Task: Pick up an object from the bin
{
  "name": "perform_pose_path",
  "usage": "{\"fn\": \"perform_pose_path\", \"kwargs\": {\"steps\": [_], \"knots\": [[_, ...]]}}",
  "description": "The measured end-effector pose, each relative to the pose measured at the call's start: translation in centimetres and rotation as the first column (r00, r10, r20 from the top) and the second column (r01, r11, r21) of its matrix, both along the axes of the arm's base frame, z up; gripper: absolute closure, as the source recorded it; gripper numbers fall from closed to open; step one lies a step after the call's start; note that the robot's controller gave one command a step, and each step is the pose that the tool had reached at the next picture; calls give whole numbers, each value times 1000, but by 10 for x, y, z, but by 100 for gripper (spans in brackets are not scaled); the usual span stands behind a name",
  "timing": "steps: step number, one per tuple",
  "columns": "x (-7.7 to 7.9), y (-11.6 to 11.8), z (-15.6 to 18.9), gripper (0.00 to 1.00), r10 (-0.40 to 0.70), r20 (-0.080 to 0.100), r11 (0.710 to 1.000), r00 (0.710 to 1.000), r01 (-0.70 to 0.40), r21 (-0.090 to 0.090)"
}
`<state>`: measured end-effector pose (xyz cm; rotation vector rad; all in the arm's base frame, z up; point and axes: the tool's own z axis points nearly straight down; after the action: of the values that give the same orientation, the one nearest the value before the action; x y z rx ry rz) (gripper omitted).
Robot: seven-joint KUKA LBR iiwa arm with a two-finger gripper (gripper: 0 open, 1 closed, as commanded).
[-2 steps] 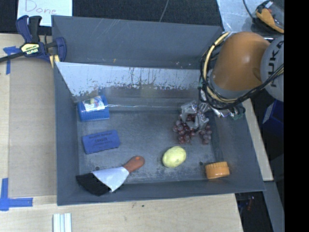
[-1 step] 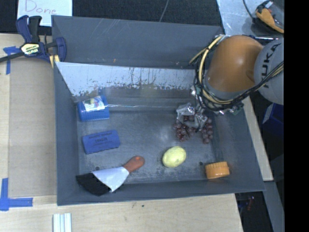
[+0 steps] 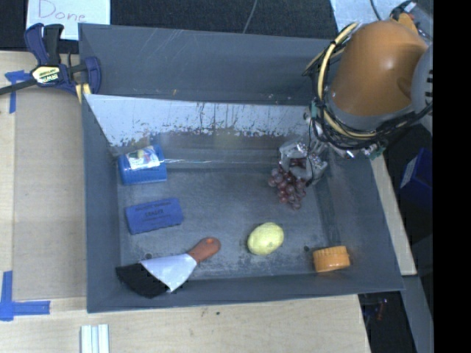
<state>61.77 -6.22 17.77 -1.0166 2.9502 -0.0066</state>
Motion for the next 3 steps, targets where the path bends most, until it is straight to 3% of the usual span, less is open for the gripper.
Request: {"fn": "perform_pose_path", "kwargs": {"steps": [1, 2, 3], "knots": [[-3, -7, -74, 100, 138, 9, 990, 990, -138, -7], [-13, -7, 1, 100, 104, 6, 995, 995, -104, -3], [-10, -7, 32, 100, 104, 14, 995, 995, -104, -5]]}}
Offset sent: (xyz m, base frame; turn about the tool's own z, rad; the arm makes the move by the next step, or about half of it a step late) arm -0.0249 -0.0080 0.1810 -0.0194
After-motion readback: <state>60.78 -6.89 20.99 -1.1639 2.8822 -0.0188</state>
